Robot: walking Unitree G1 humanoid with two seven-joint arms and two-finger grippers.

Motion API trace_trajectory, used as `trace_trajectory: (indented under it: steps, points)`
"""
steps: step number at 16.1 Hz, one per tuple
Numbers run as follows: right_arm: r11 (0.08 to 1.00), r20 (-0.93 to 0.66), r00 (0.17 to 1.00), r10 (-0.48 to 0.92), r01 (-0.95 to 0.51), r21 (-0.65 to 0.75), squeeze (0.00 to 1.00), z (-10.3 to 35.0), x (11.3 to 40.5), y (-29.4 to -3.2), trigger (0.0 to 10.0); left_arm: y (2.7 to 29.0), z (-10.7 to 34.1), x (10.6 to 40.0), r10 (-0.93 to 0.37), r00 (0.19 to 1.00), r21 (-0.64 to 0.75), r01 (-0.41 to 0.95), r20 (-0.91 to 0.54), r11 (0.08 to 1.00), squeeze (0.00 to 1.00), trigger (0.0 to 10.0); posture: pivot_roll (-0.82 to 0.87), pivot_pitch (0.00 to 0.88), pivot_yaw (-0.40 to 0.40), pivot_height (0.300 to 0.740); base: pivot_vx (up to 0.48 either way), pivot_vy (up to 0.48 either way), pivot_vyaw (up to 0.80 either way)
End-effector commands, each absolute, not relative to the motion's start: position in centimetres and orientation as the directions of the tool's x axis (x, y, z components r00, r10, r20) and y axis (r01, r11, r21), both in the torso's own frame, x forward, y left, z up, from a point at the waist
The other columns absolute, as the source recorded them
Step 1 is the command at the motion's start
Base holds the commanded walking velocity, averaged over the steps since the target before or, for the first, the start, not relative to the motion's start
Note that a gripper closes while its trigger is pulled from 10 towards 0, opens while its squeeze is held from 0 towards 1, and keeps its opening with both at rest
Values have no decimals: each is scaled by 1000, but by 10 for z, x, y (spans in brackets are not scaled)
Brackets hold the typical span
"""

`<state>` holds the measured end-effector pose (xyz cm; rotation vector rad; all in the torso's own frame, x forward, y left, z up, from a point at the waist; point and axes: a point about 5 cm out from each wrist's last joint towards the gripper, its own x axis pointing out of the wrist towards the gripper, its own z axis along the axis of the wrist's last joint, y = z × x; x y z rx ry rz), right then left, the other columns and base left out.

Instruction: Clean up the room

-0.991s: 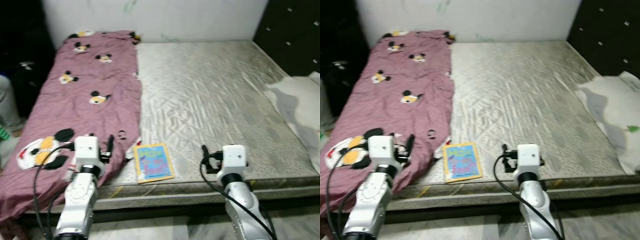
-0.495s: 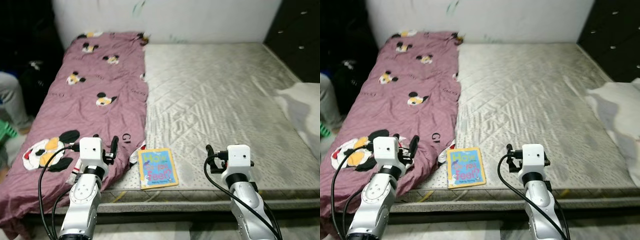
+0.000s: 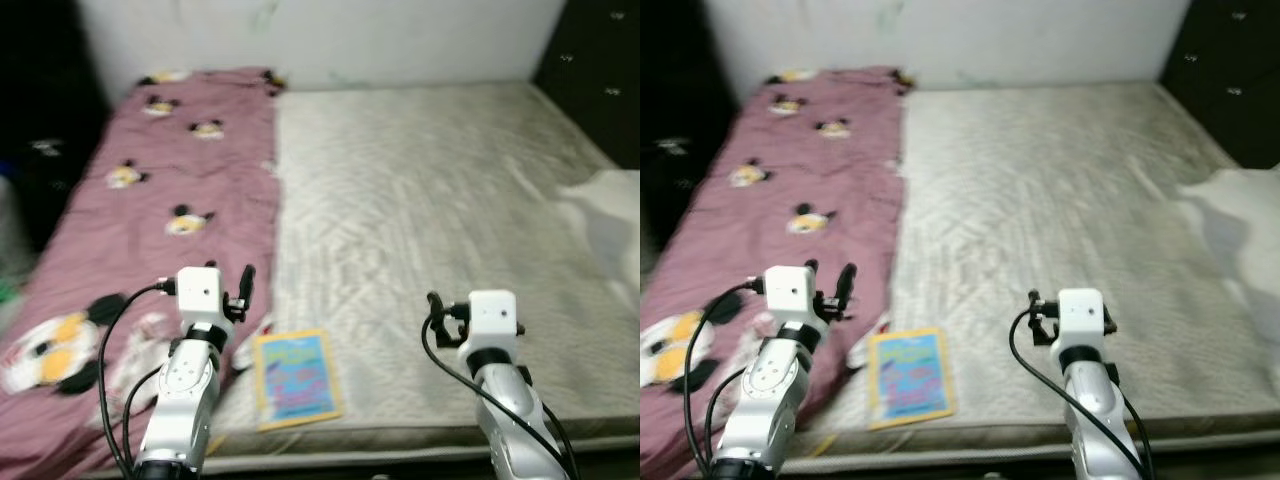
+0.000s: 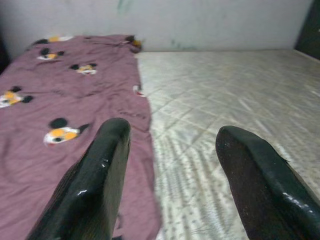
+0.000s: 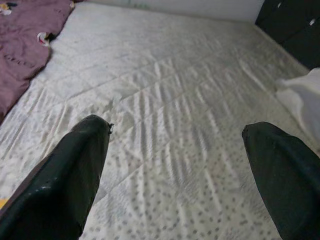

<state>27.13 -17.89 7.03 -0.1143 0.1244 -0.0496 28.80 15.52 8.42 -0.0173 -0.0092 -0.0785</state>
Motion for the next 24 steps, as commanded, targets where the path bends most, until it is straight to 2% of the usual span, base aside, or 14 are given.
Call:
trace_trajectory:
  steps: [1,6,15,17,18,20,21,24]
  points:
    - [995,-116,993,-25,14,-101,0,72,272,-169,10000,172,76,282,-28,999,-13,27,-26,1000,0,10000,-96,74,23,740,0,0,0]
    - [995,-121,992,-28,15,-101,0,71,274,-169,10000,172,76,284,-21,999,-12,20,-29,1000,0,10000,-96,70,24,740,0,0,0]
    - [993,-101,995,-24,12,-116,0,77,276,-168,10000,170,85,287,-19,1000,9,19,3,1000,0,10000,-94,67,27,740,0,461,0]
    - [993,-85,996,-27,17,-116,0,82,278,-168,10000,177,83,287,66,998,92,-64,-13,994,0,10000,-88,66,29,740,0,0,0]
    - [993,-81,996,-25,15,-115,0,83,277,-167,10000,179,83,284,52,998,6,-51,-22,999,0,10000,-87,66,28,740,0,0,0]
    - [993,-79,997,-21,12,-114,0,84,276,-166,10000,179,87,279,12,1000,-31,-13,-5,999,0,10000,-82,68,27,740,0,0,0]
    - [994,-78,997,-20,11,-111,0,85,276,-166,10000,180,90,278,-12,1000,8,12,23,1000,0,10000,-82,68,27,740,0,0,0]
    - [996,-89,996,-15,7,-87,0,85,274,-166,10000,181,91,277,-3,1000,-2,3,31,1000,0,10000,-78,69,25,740,0,0,-533]
